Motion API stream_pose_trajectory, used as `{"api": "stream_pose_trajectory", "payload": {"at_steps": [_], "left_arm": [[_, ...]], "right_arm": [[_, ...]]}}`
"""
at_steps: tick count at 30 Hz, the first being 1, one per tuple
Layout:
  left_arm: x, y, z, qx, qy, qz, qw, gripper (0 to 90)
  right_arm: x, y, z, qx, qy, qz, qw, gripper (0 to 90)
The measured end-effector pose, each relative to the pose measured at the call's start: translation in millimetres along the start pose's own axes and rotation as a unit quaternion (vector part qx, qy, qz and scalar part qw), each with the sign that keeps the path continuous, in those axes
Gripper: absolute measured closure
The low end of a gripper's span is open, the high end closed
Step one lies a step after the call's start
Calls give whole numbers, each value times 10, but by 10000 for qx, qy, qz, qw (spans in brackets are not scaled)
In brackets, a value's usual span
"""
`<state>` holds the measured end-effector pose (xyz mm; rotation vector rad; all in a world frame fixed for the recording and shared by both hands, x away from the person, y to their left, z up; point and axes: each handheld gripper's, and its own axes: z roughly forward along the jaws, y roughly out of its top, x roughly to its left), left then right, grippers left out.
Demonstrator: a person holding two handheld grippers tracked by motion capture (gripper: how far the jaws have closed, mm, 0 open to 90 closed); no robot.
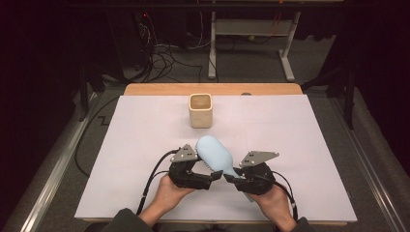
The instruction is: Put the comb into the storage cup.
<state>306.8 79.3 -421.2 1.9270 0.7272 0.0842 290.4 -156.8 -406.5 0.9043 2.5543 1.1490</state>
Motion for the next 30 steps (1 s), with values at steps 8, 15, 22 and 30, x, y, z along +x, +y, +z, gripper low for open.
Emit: {"api": "stream_pose_trajectory", "payload": {"at_steps": [8,15,22,30], "left_arm": [[-7,32,41,13,-85,-88,9999,169],[-17,59,59,11,-92,-156,9998,190],[-6,73,32,130,-174,-203,9996,250],[-6,92,-10,125,-235,-188,9995,299]], "right_arm": [[48,4,28,-6,21,-121,9999,702],[79,1,70,68,61,-175,9998,702],[105,2,115,119,77,-233,9996,703],[122,15,139,134,70,-271,9995,703]]}}
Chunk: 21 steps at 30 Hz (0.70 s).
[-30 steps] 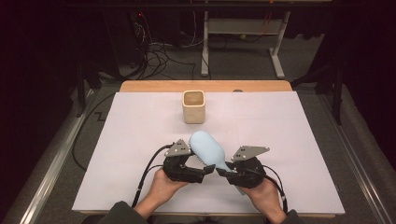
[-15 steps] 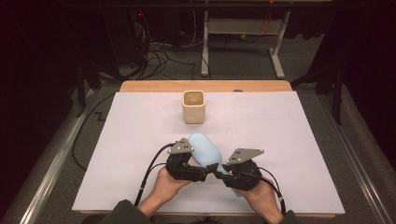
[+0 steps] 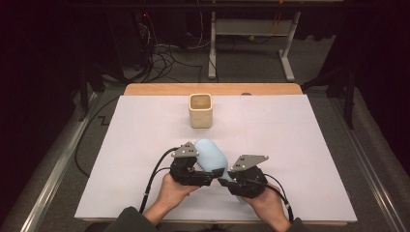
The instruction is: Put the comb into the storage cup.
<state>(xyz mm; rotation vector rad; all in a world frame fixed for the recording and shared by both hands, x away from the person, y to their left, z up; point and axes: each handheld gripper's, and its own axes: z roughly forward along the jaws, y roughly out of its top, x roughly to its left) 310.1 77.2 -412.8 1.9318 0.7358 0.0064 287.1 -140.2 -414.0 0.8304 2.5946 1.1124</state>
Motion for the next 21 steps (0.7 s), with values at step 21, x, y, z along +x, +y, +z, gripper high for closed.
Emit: {"api": "stream_pose_trajectory", "payload": {"at_steps": [21], "left_arm": [[8,34,-90,-172,-198,-75,9996,406]], "right_arm": [[29,54,13,-3,-30,-69,10000,705]]}}
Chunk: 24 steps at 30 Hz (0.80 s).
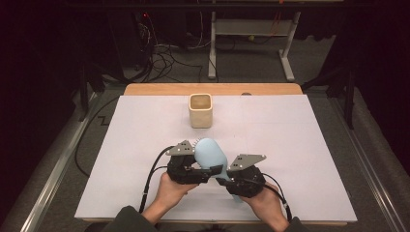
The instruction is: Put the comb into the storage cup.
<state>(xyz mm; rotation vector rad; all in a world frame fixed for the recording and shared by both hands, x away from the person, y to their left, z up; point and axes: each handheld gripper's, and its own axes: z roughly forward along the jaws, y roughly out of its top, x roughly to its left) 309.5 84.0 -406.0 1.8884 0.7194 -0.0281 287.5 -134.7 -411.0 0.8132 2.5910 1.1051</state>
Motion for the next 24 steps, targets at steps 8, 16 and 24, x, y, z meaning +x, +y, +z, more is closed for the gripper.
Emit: {"api": "stream_pose_trajectory", "payload": {"at_steps": [8,16,24], "left_arm": [[-3,27,-21,-52,-202,4,9998,466],[-71,80,-72,-49,-248,47,9997,500],[-109,119,-92,-7,-283,97,9996,520]], "right_arm": [[6,16,-6,-43,-9,-21,10000,705],[30,24,-47,-182,2,-90,9998,704],[24,18,-72,-302,118,-43,9995,702]]}}
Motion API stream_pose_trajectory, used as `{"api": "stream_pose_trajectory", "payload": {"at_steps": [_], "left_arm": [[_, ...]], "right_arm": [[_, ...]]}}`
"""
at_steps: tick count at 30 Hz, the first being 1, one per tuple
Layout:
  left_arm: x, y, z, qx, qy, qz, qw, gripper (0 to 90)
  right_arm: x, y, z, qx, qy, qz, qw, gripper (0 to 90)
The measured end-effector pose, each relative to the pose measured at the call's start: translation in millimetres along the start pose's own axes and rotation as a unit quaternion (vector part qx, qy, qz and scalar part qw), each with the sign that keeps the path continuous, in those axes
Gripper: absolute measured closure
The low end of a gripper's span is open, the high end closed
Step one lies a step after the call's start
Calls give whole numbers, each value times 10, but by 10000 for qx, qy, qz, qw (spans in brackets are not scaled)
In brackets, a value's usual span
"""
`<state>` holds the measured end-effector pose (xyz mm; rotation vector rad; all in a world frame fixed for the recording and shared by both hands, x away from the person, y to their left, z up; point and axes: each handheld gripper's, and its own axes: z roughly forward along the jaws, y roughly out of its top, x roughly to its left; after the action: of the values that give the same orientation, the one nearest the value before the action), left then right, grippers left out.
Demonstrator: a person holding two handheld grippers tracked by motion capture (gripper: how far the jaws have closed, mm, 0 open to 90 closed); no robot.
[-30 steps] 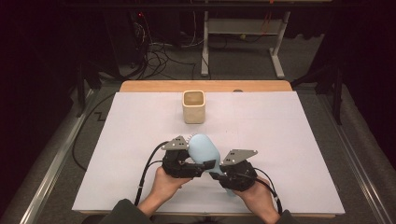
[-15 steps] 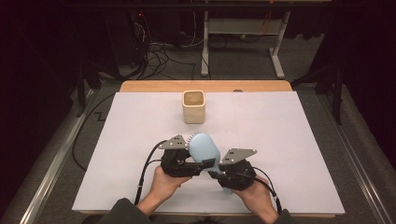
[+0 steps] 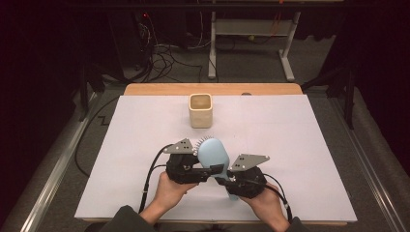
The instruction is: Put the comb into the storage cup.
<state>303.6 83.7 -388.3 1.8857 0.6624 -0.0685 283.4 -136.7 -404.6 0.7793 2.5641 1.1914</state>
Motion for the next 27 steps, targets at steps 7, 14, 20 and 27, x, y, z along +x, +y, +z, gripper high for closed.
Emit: {"api": "stream_pose_trajectory", "payload": {"at_steps": [7,14,20,27], "left_arm": [[-27,5,-12,-17,24,76,10000,523],[-16,35,-86,-105,91,98,9999,524],[0,34,-134,-152,195,142,9996,522],[11,37,-145,-165,236,137,9995,521]], "right_arm": [[-14,-13,-4,-36,82,-15,10000,687],[-33,-61,30,-115,45,-29,9999,542],[-39,-113,-22,-364,-201,-127,9991,440],[-111,-240,-106,-453,-267,49,9986,372]]}}
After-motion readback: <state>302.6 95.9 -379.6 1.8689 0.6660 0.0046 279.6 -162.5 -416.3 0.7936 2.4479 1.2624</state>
